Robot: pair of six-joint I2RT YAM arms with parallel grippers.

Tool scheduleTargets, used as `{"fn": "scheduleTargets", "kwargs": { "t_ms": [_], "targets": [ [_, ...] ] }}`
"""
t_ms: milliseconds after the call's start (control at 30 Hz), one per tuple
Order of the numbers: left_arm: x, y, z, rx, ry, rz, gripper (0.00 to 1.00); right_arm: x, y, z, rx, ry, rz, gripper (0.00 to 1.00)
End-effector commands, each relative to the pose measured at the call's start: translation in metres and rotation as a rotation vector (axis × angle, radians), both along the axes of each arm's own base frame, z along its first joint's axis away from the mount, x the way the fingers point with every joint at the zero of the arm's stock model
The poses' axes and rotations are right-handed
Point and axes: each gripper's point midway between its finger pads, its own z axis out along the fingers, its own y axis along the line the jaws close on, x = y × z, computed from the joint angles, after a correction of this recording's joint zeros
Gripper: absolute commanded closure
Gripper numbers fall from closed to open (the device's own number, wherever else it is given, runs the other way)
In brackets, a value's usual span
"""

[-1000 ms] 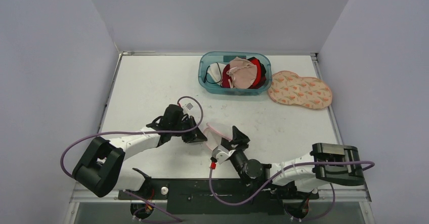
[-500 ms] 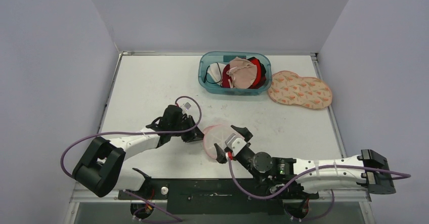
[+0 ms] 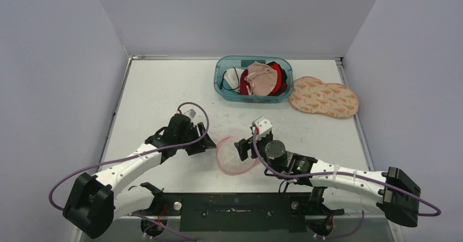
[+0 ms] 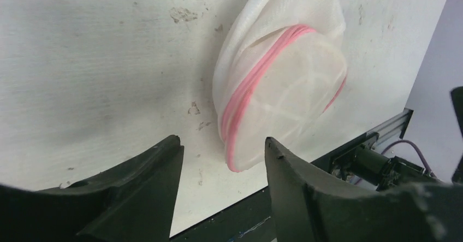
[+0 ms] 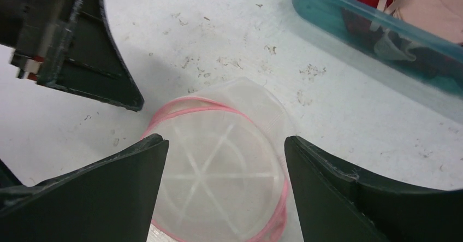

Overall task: Unzip the laundry bag and remove the bra
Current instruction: Close the laundry bag at the center of the board.

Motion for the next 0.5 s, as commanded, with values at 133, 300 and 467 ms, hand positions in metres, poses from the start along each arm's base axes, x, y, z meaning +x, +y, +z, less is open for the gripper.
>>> {"fn": "scheduleTargets", "kwargs": {
  "t_ms": [133, 300, 467],
  "targets": [
    [0.014, 0.014, 0.072, 0.004, -0.24, 0.058, 0.48, 0.006, 0.01, 0.007, 0.222, 0.166, 0.004, 0.34],
    [-0.001, -0.043, 0.106, -0.25, -0.37, -0.079, 0.63, 0.005, 0.013, -0.005, 0.262, 0.228, 0.013, 0.56],
    [-0.012, -0.08, 0.088, -0.272, -0.357, -0.188, 0.85, 0.004, 0.01, -0.024, 0.246, 0.263, 0.0, 0.64]
  ]
}}
